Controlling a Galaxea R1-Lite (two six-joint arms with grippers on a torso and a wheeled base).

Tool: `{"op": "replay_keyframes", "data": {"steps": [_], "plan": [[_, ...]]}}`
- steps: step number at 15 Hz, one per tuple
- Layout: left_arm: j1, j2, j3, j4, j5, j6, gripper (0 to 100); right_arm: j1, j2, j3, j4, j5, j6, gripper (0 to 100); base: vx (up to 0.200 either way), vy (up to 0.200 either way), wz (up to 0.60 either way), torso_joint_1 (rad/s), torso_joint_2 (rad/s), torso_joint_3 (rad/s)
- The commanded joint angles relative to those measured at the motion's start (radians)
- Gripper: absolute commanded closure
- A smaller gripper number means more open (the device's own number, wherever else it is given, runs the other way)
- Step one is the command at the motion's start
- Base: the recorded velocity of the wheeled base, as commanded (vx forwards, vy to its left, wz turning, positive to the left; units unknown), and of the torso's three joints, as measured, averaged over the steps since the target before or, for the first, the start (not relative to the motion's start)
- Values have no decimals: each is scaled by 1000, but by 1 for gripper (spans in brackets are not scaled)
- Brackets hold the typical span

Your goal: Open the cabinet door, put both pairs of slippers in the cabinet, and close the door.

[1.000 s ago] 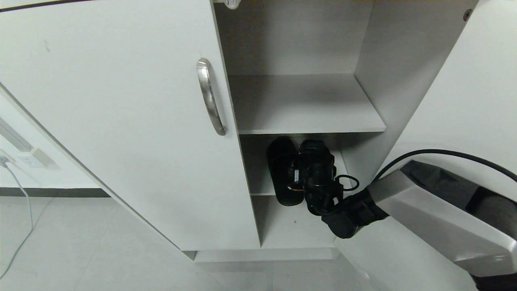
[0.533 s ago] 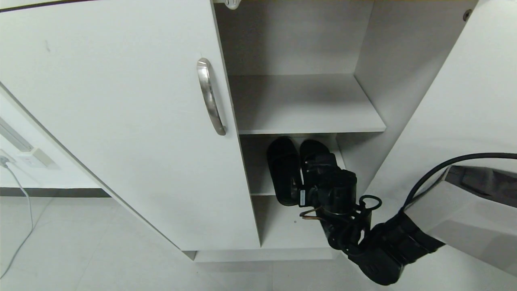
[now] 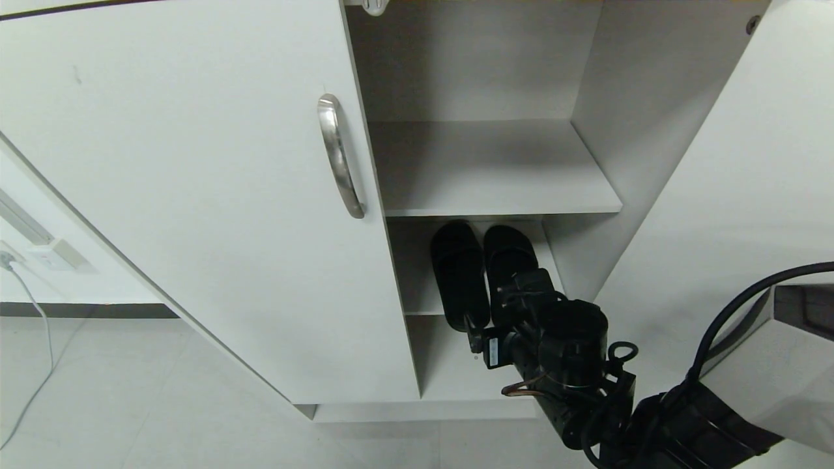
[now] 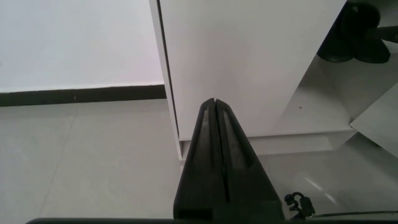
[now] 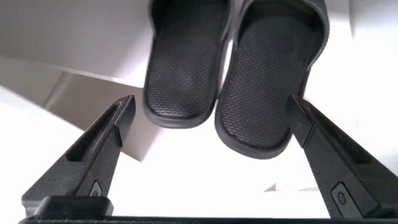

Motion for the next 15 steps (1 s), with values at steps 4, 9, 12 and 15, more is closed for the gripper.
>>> {"op": "replay_keyframes", "data": {"steps": [4, 9, 12, 15], "plan": [[1, 2, 0, 0, 0, -1, 100, 20, -2, 9, -14, -4, 0, 0, -100, 0, 0, 4, 1, 2], [0, 2, 0, 0, 0, -1, 100, 20, -5, 27, -23, -5, 0, 0, -200, 0, 0, 2, 0, 3], [1, 2, 0, 0, 3, -1, 100, 22, -6, 36, -37, -5, 0, 0, -67, 0, 0, 1, 2, -1], [0, 2, 0, 0, 3, -1, 100, 20, -6, 59, -64, -7, -3, 0, 0, 0, 0, 0, 0, 0]]}}
